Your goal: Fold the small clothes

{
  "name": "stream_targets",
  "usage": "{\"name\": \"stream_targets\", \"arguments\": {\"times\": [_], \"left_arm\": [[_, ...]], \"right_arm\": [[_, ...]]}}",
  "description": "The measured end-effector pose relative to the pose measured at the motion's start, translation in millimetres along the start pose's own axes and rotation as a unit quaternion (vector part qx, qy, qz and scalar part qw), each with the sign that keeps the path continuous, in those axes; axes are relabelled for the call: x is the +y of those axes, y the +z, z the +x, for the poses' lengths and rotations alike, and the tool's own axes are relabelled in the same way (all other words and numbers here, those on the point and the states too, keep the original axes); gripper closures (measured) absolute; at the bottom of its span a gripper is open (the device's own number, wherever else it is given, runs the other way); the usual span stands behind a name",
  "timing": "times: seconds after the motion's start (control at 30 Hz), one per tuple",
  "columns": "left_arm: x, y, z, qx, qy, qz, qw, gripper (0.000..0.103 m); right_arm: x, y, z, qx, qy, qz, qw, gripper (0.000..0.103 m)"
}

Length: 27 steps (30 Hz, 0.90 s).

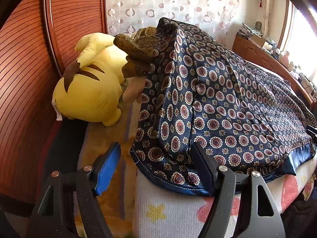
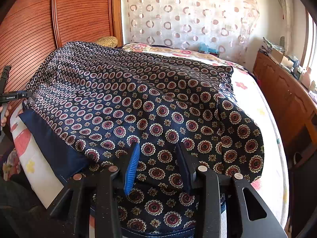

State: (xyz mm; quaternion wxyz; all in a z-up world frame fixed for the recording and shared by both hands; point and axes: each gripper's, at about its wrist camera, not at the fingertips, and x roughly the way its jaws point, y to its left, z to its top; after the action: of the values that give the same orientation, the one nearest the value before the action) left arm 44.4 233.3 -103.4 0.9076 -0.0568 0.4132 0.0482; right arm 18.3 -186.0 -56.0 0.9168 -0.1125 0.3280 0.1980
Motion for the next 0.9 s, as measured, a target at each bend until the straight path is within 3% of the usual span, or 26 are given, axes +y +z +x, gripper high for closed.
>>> {"name": "stream_targets", "arguments": {"times": [0.1, 0.2, 0.37, 0.43, 0.5, 0.73, 0.9], "left_arm": [[-1.3, 1.4, 0.6, -0.003, 0.002, 0.004, 1.0, 0.029], [-1.9, 2.3, 2.9, -0.001, -0.014, -0.001, 0.9999, 0.041], [2.1, 3.5, 5.2, 0.0, -0.032, -0.021, 0.9993, 0.051], [1.9, 3.8, 1.6, -0.009, -0.007, -0.015, 0.9998, 0.073], [0.6, 4.5, -4.4, -0.018, -0.008, -0.01, 0.9998, 0.087], [-24.9, 12.0, -24.6, -0.039, -0.025, 0.022, 0.9987, 0.098], [-39.0, 17.3, -32.3, -0.052, -0.021, 0.041, 0.9975, 0.1]], "right_arm": [[-0.3, -0.2, -0.1, -0.001, 0.002, 0.002, 1.0, 0.062], [0.0, -0.3, 0.1, -0.001, 0.003, 0.002, 1.0, 0.062], [-0.5, -0.6, -0.4, -0.002, 0.005, 0.004, 1.0, 0.062], [-0.5, -0.6, -0.5, -0.002, 0.005, 0.004, 1.0, 0.062], [-0.5, -0.5, -0.5, -0.002, 0.006, 0.005, 1.0, 0.062], [-2.0, -1.0, -0.8, -0.002, 0.008, 0.007, 1.0, 0.062], [-3.3, -1.7, -1.1, -0.003, 0.011, 0.009, 1.0, 0.062]]}}
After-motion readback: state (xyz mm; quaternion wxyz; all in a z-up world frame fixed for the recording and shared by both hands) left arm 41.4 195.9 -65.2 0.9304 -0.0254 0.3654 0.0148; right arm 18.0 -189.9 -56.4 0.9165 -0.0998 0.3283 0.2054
